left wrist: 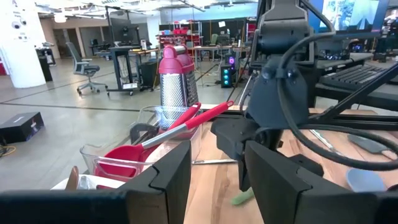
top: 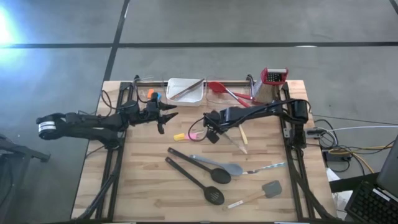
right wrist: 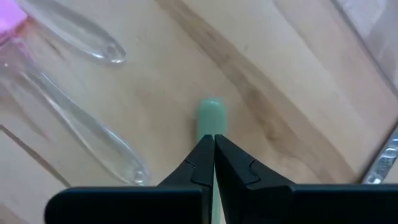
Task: Pick & Place Kitchen Items
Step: Put the green knife into the white bin
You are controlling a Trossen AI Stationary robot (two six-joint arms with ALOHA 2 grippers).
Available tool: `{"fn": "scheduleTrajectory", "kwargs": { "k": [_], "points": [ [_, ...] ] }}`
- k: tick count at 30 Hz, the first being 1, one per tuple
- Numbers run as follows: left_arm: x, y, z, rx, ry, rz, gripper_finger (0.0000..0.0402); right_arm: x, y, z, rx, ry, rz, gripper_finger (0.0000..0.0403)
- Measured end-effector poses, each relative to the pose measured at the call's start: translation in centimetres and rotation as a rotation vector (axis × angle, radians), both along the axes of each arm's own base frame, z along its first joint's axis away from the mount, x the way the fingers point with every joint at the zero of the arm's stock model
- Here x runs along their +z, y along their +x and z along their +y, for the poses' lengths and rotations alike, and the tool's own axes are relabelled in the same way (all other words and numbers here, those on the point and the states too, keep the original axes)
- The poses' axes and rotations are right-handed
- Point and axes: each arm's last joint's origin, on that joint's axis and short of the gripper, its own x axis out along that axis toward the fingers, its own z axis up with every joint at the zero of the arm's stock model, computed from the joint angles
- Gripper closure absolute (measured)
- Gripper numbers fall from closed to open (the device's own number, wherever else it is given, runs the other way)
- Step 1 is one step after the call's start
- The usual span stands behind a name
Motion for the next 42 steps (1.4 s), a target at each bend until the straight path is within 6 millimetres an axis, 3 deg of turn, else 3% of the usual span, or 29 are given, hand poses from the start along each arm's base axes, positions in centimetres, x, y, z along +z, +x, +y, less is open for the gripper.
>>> {"fn": "scheduleTrajectory", "kwargs": {
  "k": [8, 12, 20, 26, 31, 36, 42],
  "points": [
    [0.0, 0.0, 0.0, 0.0, 0.0, 0.0, 0.0245, -0.1, -0.3, 0.0, -0.001, -0.003, 0.029, 0.0395],
    [0.0, 0.0, 0.0, -0.005, -0.007, -0.001, 0.0245, 0.6, -0.8, 0.4, 0.014, 0.097, 0.041, 0.0385],
    [0.0, 0.0, 0.0, -0.005, -0.008, 0.001, 0.0245, 0.6, -2.0, 1.7, 0.042, 0.158, 0.139, 0.0306],
    [0.0, 0.0, 0.0, -0.005, -0.009, 0.002, 0.0245, -0.5, -2.2, 1.7, 0.043, 0.151, 0.137, 0.0246],
    [-0.1, 0.0, 0.0, -0.005, -0.01, 0.004, 0.0245, -1.9, -3.1, 1.6, -0.006, 0.139, 0.147, 0.0224],
    [-0.1, 0.0, 0.0, -0.004, -0.009, 0.004, 0.0245, -3.2, -3.9, 1.7, -0.051, 0.138, 0.127, 0.024],
    [-0.1, 0.0, 0.0, -0.004, -0.009, 0.004, 0.0245, -3.7, -4.2, 1.8, -0.086, 0.142, 0.105, 0.0323]
  ]
}}
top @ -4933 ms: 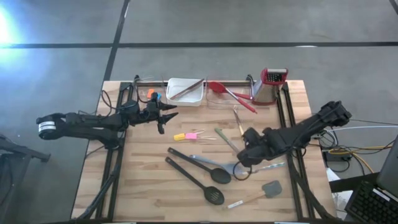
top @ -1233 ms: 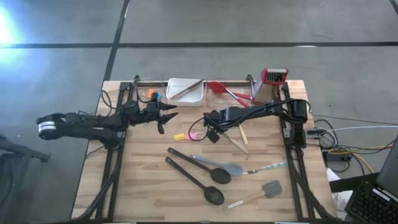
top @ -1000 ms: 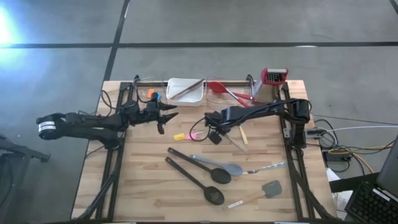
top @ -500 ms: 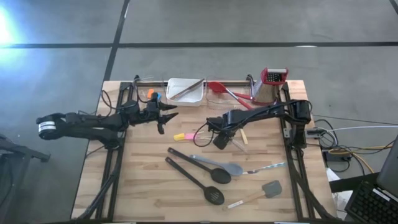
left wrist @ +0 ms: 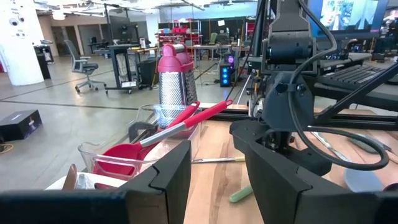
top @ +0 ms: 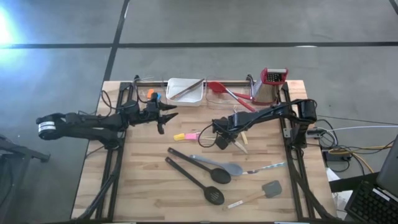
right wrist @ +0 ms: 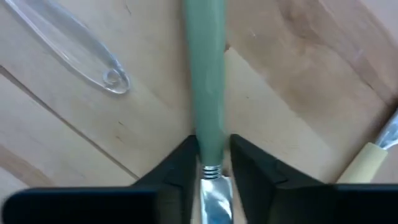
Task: Pick & Place Kitchen Items
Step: Put the green knife into the white bin
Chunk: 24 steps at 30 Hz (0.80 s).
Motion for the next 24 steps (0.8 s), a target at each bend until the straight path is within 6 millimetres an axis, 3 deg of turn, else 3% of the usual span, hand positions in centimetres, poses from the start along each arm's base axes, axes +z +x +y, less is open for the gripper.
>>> {"fn": "scheduleTrajectory", "kwargs": {
  "k": [4, 16, 24],
  "points": [
    [0.0, 0.0, 0.0, 0.0, 0.0, 0.0, 0.0245, 0.2, 0.2, 0.0, 0.003, -0.001, -0.001, 0.0377],
    [0.0, 0.0, 0.0, 0.0, 0.001, -0.001, 0.0245, 3.3, 1.5, -0.2, 0.024, 0.0, -0.103, 0.0394],
    [0.0, 0.0, 0.0, 0.0, 0.001, -0.001, 0.0245, 3.7, 1.7, -0.1, 0.057, -0.004, -0.107, 0.0399]
  ]
}}
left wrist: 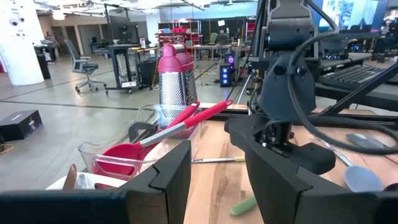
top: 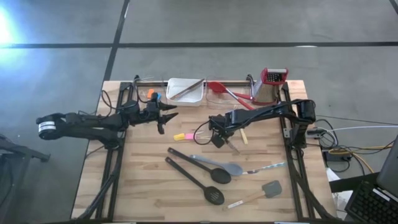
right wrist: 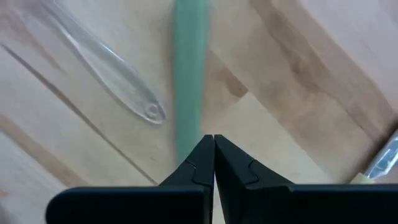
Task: Pick & Place Kitchen Items
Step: Put the green knife into the white bin
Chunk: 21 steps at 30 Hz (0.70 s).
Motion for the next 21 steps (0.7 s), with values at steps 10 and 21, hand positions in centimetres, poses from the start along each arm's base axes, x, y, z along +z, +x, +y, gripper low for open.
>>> {"fn": "scheduleTrajectory", "kwargs": {
  "k": [10, 21],
  "points": [
    [0.0, 0.0, 0.0, 0.0, 0.0, 0.0, 0.0245, -0.2, 0.1, 0.3, 0.004, 0.059, 0.0, 0.039],
    [0.0, 0.0, 0.0, 0.0, 0.0, 0.0, 0.0245, -0.9, 0.5, 0.5, 0.025, 0.072, -0.02, 0.0306]
  ]
}}
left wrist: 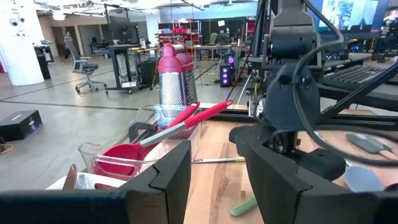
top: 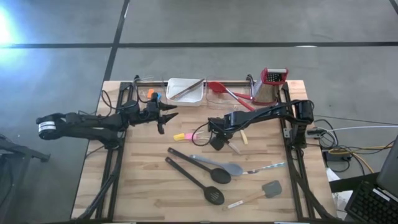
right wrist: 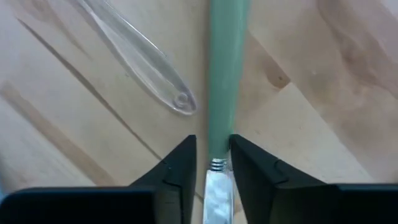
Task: Pick & Place Kitchen Items
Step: Put the green knife into the white bin
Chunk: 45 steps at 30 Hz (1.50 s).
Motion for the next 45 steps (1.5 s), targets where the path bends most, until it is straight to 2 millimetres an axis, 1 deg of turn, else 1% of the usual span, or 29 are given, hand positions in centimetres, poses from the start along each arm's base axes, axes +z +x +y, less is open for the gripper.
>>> {"fn": "scheduleTrajectory", "kwargs": {
  "k": [5, 8, 10, 12, 17, 19, 22, 34, 40, 45],
  "points": [
    [0.0, 0.0, 0.0, 0.0, 0.0, 0.0, 0.0245, -1.3, 0.2, 0.0, 0.002, -0.001, 0.036, 0.0276],
    [0.0, 0.0, 0.0, 0.0, 0.0, 0.0, 0.0245, -2.0, 0.3, 0.0, 0.009, -0.005, 0.063, 0.0272],
    [0.0, 0.0, 0.0, 0.0, 0.0, 0.0, 0.0245, -2.3, 0.3, 0.0, 0.009, -0.008, 0.074, 0.0279],
    [0.0, 0.0, 0.0, 0.0, 0.0, 0.0, 0.0245, -2.4, 0.2, 0.0, 0.009, -0.01, 0.081, 0.0296],
    [0.0, 0.0, 0.0, 0.0, 0.0, 0.0, 0.0245, -2.6, 0.0, 0.0, 0.008, -0.028, 0.099, 0.0361],
    [0.0, 0.0, 0.0, 0.0, 0.0, 0.0, 0.0245, -2.6, -0.1, 0.0, 0.007, -0.028, 0.102, 0.0378],
    [0.0, 0.0, 0.0, 0.0, 0.0, 0.0, 0.0245, -2.6, -0.1, 0.0, 0.011, -0.012, 0.103, 0.0378],
    [0.0, 0.0, 0.0, 0.0, 0.0, 0.001, 0.0245, -2.6, -0.2, -0.3, 0.092, 0.14, 0.094, 0.0378],
    [0.0, 0.0, 0.0, -0.001, 0.0, 0.001, 0.0245, -2.5, -0.3, -0.6, 0.12, 0.169, 0.082, 0.0378],
    [-0.3, 0.1, -0.2, -0.075, 0.004, 0.032, 0.0245, -2.3, -0.4, -1.1, 0.157, 0.185, 0.068, 0.0378]
  ]
}}
